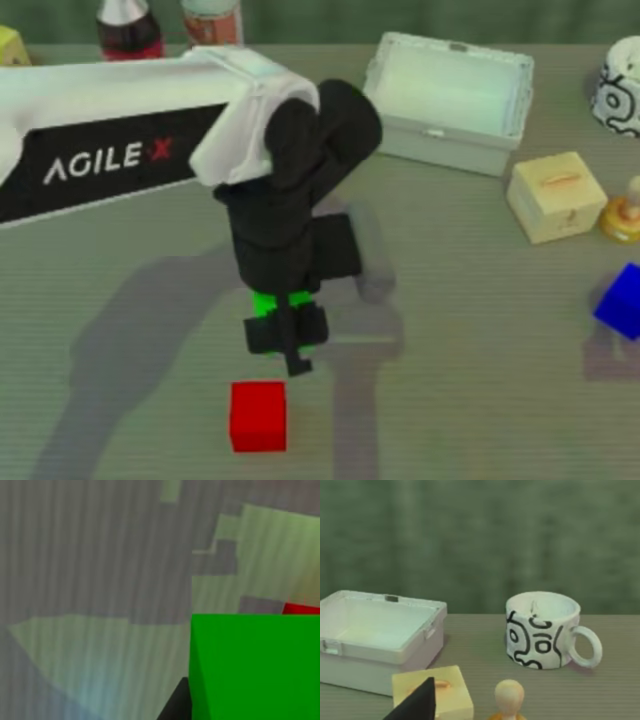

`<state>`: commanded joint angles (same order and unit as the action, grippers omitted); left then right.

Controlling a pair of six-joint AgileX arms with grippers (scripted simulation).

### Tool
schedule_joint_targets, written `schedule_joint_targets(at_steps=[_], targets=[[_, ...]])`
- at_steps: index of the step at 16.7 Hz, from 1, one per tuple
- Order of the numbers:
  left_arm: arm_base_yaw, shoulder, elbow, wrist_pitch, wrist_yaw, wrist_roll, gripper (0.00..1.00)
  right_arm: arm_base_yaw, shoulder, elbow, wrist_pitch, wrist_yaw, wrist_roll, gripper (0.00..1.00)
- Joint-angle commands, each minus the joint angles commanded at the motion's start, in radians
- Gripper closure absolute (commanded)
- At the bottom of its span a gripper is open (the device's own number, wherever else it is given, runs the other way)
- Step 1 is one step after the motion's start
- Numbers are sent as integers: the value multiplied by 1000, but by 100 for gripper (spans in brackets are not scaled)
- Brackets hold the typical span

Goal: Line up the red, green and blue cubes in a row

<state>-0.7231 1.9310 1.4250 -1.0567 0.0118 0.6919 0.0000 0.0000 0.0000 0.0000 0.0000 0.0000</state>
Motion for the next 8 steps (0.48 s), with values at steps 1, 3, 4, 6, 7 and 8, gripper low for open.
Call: schedule_joint_targets(at_steps=[1, 3, 4, 6, 7, 8], targets=[[-60, -1, 8, -7, -1, -15, 100, 0, 0, 0, 0, 0, 0, 0], [-152, -4, 19, -18, -2, -39, 100, 0, 0, 0, 0, 0, 0, 0], [-182, -6, 23, -22, -2, -48, 100, 0, 0, 0, 0, 0, 0, 0], [-211, -9, 25, -26, -2, -58, 100, 0, 0, 0, 0, 0, 0, 0], [-211, -9, 25, -26, -2, -58, 100, 0, 0, 0, 0, 0, 0, 0], [-211, -9, 25, -26, -2, -58, 100, 0, 0, 0, 0, 0, 0, 0]])
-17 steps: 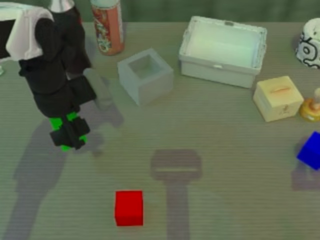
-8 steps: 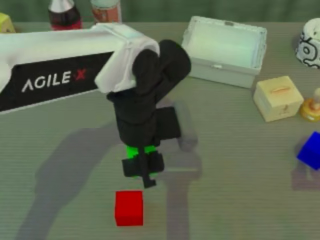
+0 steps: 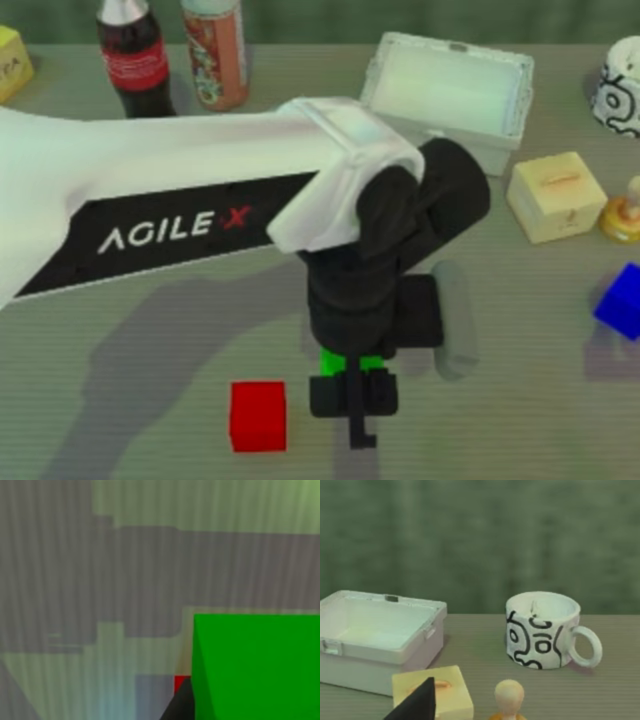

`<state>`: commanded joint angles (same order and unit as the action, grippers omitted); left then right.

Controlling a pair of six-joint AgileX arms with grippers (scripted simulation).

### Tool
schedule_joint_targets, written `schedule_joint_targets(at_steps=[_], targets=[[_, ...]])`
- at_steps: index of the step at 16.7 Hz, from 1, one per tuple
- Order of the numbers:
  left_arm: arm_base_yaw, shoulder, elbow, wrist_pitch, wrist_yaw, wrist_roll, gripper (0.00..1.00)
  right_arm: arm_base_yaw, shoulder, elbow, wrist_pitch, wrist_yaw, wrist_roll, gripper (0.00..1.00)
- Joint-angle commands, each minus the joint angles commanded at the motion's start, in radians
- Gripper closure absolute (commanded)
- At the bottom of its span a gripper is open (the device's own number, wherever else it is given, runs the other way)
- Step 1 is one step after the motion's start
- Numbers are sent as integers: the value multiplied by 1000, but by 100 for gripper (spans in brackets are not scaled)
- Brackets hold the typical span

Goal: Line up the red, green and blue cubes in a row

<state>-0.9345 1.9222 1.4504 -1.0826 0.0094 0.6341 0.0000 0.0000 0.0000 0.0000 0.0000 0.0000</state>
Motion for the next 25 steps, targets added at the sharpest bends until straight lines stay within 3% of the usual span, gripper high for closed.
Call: schedule_joint_targets(at_steps=[4, 11, 16, 25], targets=[[3, 9, -12, 19, 1, 2, 100, 0, 0, 0, 0, 0, 0, 0], [1, 91, -138, 232, 1, -1, 100, 0, 0, 0, 0, 0, 0, 0], [-1, 101, -151, 252, 1, 0, 100, 0, 0, 0, 0, 0, 0, 0], [-1, 101, -151, 252, 1, 0, 32, 0, 0, 0, 0, 0, 0, 0]])
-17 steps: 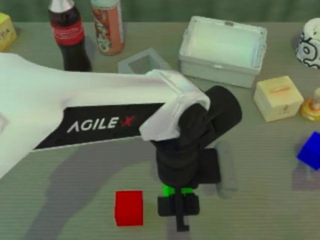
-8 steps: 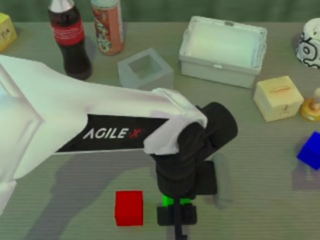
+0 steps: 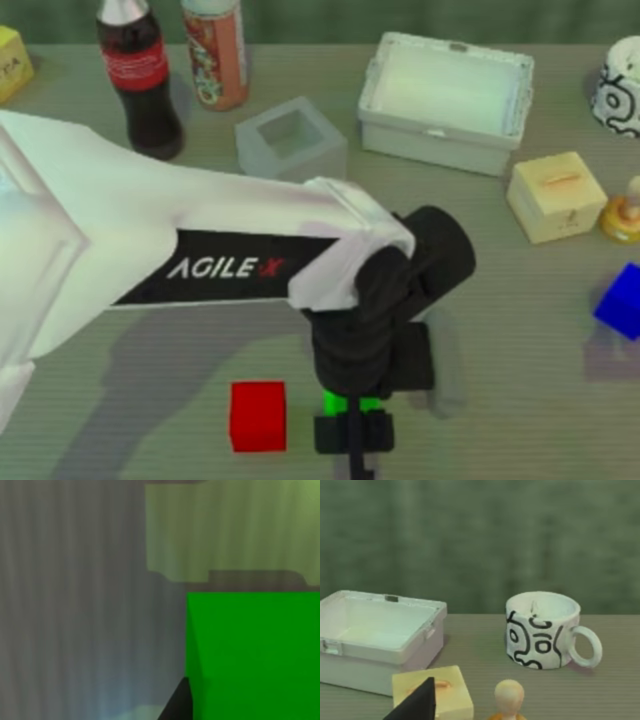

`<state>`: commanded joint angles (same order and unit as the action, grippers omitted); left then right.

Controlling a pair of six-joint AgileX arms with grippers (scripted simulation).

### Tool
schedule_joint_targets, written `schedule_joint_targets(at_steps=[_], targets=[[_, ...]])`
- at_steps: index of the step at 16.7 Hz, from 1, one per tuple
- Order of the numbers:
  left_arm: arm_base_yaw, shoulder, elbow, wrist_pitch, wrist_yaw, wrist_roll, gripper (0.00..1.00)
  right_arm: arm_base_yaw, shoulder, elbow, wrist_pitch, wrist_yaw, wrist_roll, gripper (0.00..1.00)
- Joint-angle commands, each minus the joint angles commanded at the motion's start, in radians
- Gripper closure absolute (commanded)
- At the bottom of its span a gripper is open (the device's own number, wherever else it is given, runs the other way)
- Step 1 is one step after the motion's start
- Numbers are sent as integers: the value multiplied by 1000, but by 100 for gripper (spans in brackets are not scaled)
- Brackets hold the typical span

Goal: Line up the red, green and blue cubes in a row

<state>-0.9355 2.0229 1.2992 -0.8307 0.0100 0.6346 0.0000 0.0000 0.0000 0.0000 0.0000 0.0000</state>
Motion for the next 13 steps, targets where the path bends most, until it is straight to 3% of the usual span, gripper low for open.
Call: schedule_joint_targets(at_steps=[4, 13], targets=[[0, 0, 0, 0, 0, 0, 2, 0, 0, 0, 0, 0, 0, 0], [1, -1, 0, 0, 0, 0, 0, 0, 0, 0, 0, 0, 0, 0]])
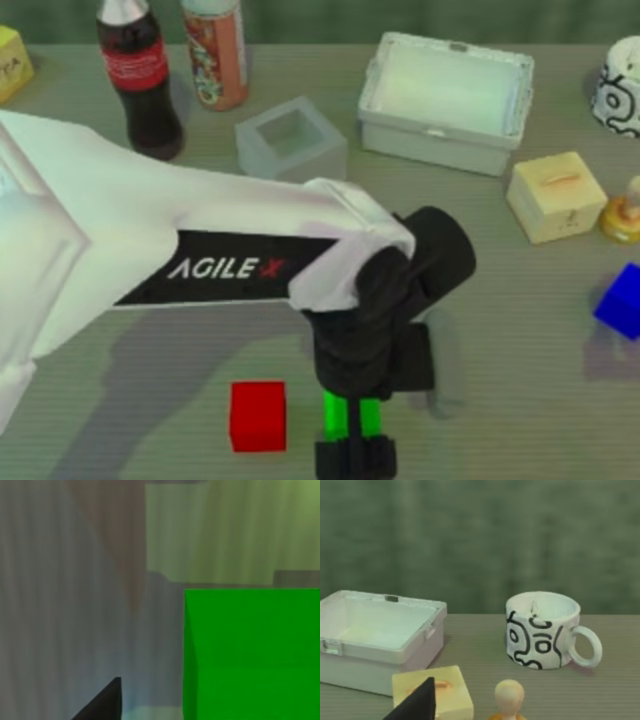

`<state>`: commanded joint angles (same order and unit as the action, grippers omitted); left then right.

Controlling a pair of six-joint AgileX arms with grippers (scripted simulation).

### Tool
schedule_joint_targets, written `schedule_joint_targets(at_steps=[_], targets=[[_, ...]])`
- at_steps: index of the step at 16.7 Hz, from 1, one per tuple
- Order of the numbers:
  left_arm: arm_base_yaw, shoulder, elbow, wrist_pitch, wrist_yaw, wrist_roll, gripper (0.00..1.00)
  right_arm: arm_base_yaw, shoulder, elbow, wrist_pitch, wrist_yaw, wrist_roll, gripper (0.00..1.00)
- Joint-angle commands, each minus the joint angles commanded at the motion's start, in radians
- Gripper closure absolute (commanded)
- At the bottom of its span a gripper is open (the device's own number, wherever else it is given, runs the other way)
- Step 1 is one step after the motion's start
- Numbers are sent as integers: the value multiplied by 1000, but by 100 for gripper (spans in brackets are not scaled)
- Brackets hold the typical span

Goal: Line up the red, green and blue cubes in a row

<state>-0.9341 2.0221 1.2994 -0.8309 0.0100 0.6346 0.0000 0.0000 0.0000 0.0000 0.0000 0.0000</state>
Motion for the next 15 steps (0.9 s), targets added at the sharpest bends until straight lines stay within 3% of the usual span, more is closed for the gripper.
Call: schedule_joint_targets(at_steps=[10, 15], targets=[[20, -94, 151, -246, -1, -2, 0, 0, 0, 0, 0, 0, 0, 0], [14, -93, 154, -251, -1, -1, 0, 0, 0, 0, 0, 0, 0, 0]])
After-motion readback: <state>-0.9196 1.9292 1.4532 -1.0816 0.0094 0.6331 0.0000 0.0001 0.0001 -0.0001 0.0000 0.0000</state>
